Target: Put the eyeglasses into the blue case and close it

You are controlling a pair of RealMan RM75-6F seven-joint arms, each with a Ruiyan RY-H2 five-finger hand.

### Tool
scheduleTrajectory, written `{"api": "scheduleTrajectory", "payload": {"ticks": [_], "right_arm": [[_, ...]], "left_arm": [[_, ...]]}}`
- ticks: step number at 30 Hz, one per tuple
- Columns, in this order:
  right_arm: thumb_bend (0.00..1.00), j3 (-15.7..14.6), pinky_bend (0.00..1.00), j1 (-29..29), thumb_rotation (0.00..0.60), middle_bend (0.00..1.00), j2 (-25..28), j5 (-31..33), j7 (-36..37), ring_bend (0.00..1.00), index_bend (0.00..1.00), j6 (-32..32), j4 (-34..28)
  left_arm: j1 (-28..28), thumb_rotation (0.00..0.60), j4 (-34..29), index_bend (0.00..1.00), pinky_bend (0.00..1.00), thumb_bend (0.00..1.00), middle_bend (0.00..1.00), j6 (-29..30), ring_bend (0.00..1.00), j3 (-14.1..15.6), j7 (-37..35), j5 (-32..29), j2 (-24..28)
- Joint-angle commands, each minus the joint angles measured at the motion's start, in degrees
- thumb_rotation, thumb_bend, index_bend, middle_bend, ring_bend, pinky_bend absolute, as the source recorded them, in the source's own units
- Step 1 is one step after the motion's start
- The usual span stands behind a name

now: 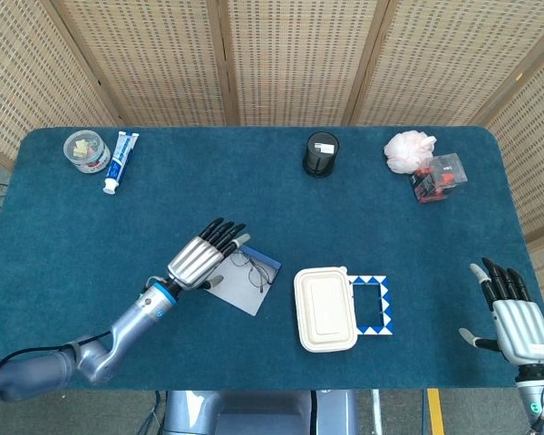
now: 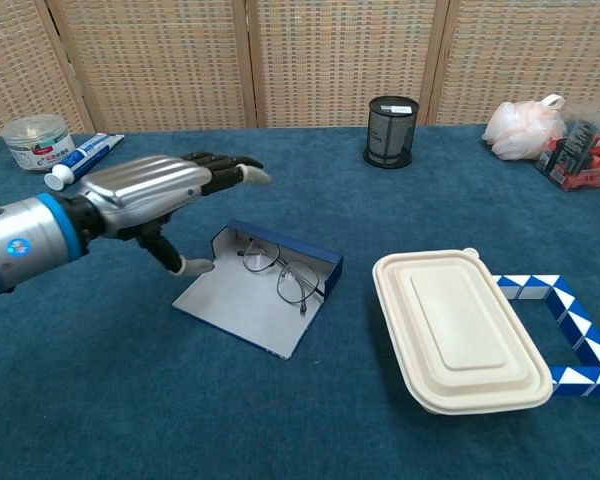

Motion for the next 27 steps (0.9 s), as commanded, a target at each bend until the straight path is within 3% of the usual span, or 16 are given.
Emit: {"api": "scheduleTrajectory", "payload": {"ticks": [1,8,27], "right_arm": [[0.00,-0.02,0.00,0.00,0.600,0.00,0.00,-0.01,-0.11,0.00,0.00,0.00,-0.06],[0.00,-0.01,0.00,-0.01,0.600,0.00,0.02,0.19,-0.52,0.00,0.00,-0.05,-0.29],[0.00,-0.06,0.00,0.07,0.600,0.00,0.22,0.26,-0.13,0.00,0.00,-0.29,-0.41]], "left_arm": [[2.23,0.600,-1.18,0.22,0.00,0.29,0.00,1.81,0.00,2.20,-2.71,1.52,1.63],[3.94,0.600,2.06,0.26,0.00,0.30,0.00,2.33,0.00,4.53,-7.85,3.50,0.44],[4.12,0.600,9.93,0.33,0.00,0.31,0.00,1.79,0.00,4.39,-11.40,5.63,-6.52]]}}
